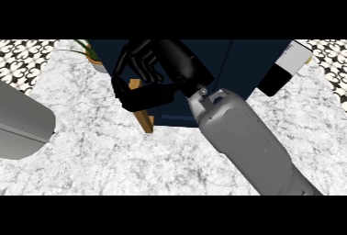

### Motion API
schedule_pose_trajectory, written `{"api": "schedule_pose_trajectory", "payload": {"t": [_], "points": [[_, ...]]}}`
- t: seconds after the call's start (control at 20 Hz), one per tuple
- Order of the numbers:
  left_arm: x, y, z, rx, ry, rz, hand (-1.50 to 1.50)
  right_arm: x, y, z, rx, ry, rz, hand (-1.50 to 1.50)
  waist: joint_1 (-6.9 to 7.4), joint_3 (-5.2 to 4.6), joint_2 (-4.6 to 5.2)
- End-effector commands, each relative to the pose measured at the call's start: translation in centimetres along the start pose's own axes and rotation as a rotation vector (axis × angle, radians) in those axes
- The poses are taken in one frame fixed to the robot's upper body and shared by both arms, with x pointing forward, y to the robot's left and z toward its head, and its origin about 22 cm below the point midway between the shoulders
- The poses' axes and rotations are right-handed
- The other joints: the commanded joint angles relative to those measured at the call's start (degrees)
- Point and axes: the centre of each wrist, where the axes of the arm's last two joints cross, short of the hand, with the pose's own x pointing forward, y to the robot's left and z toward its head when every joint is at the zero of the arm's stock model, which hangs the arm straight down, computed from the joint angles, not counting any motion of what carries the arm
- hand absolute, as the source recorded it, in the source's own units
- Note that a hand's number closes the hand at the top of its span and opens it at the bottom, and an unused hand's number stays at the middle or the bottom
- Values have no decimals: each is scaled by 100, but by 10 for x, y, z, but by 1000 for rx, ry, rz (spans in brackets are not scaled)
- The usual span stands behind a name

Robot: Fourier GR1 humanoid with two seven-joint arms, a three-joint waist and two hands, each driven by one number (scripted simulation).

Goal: Pick up the wine, place it into the cabinet and close the cabinet

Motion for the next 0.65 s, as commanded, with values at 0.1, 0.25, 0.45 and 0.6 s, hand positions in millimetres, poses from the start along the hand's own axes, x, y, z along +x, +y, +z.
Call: {"api": "schedule_pose_trajectory", "payload": {"t": [0.1, 0.25, 0.45, 0.6], "points": [[-14, -14, -11, 2, 22, 18, -150, -19, -62, -12, -95, 55, 45, 150, -60, 17, 127], [-17, -18, -12, 27, 0, 4, -150, -29, -74, -7, -114, 78, 77, 150, -77, 19, 123], [-28, -17, -19, 15, -5, 1, -150, -39, -79, -8, -115, 49, 64, 150, -77, 16, 152], [-35, -19, -24, 13, 3, 17, -150, -35, -76, -13, -112, 45, 64, 150, -103, 13, 141]]}}
